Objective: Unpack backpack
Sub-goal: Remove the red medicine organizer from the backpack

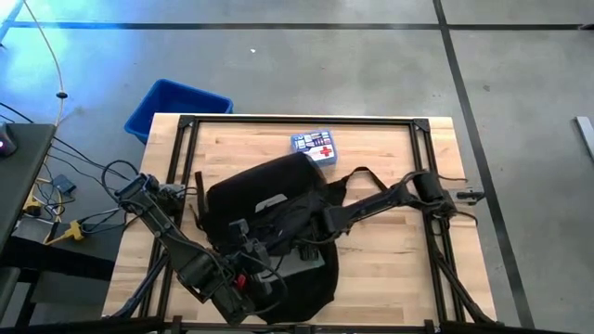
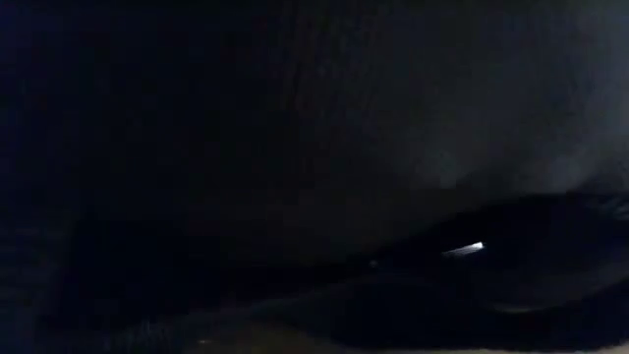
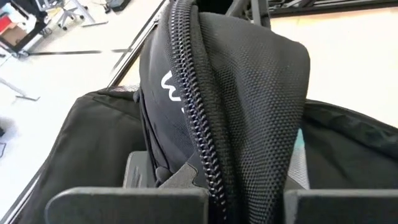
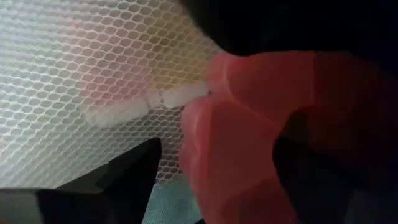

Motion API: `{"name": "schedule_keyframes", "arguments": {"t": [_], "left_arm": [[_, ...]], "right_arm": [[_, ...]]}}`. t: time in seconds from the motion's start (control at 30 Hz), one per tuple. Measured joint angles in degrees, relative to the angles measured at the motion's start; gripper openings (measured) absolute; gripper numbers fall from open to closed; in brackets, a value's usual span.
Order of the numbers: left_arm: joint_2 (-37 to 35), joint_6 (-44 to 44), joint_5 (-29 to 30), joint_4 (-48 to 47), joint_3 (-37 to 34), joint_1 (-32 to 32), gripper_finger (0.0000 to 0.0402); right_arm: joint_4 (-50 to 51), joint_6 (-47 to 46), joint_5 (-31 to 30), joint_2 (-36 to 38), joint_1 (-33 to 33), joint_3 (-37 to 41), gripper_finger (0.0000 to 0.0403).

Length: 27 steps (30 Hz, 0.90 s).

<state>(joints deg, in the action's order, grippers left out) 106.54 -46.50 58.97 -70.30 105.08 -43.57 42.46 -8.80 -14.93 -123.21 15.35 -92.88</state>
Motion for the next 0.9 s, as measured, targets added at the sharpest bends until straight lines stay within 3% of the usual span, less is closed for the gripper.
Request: {"name": "schedule_keyframes", "arguments": {"t": [0.17, 0.2, 0.4, 0.77, 0.9], "left_arm": [[0.00, -3.49, 1.24, -3.34, 0.00, 0.00, 0.0000], [0.00, -3.97, 1.64, -3.53, -0.16, 0.00, 0.0000], [0.07, -4.83, 2.09, -5.33, -1.20, 1.46, 0.0000], [0.22, -16.37, 1.19, -19.12, -1.20, 2.43, 0.0000], [0.22, -15.75, -1.69, -19.40, -1.22, 2.13, 0.0000]], "right_arm": [[-0.43, 1.66, 0.12, -0.29, 0.77, 0.00, 0.0179], [-0.39, 1.80, 0.10, -0.18, 0.97, -0.02, 0.0174], [3.19, 2.22, 1.57, 1.49, 3.84, -2.57, 0.0174], [10.85, 4.75, 16.10, 1.63, 15.02, -14.01, 0.0174], [13.55, 2.15, 19.52, 1.63, 20.62, -19.26, 0.0174]]}}
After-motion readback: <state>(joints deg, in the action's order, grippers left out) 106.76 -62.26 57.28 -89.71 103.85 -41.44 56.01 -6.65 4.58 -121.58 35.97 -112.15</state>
